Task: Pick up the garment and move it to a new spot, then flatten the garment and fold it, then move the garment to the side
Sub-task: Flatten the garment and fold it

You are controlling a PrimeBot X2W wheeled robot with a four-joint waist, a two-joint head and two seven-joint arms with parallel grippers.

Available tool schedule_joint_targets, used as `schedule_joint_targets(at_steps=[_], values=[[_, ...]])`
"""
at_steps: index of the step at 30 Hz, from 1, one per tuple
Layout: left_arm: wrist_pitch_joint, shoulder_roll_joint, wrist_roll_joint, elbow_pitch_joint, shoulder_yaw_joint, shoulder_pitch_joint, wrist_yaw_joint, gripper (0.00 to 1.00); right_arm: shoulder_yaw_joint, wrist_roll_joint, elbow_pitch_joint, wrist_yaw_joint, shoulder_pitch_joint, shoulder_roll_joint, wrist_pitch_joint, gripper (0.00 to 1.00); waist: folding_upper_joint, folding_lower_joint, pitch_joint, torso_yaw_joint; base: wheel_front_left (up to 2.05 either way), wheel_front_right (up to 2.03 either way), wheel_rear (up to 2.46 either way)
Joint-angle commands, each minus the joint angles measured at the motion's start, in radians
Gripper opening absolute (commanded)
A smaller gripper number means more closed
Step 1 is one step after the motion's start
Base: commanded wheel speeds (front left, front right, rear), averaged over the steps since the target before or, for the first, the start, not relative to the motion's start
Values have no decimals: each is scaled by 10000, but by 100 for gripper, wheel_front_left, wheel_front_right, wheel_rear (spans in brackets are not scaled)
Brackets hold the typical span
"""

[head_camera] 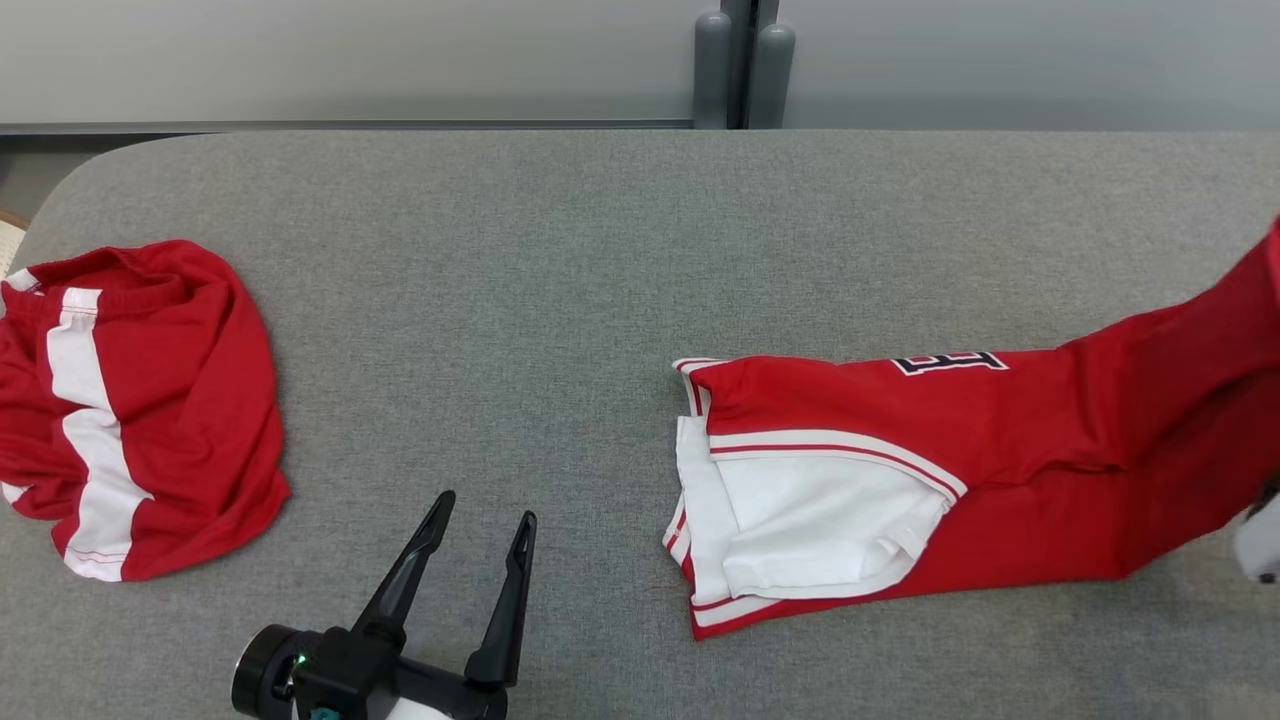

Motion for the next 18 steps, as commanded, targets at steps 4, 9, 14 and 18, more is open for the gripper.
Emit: schedule_joint_targets(at_steps=[4, 9, 14, 18], values=[[3, 24, 108, 76, 7, -148, -75, 100, 930, -277, -1439, -8, 328, 380, 548, 0, -1, 0, -115, 59, 0, 0, 0], [3, 1, 125, 130, -17, -161, -115, 100, 2419, -491, -2164, -7, 442, 907, 948, 0, -1, 0, -266, 358, 0, 0, 0], [3, -33, 41, 239, -84, -33, -87, 100, 3885, -672, -1895, -7, 648, 1335, 1062, 0, -1, 0, -475, 895, 0, 0, 0], [3, -48, -50, 271, -147, 40, -36, 100, 4457, -483, -1270, -7, 868, 1493, 994, 0, -1, 0, -589, 1259, 0, 0, 0]])
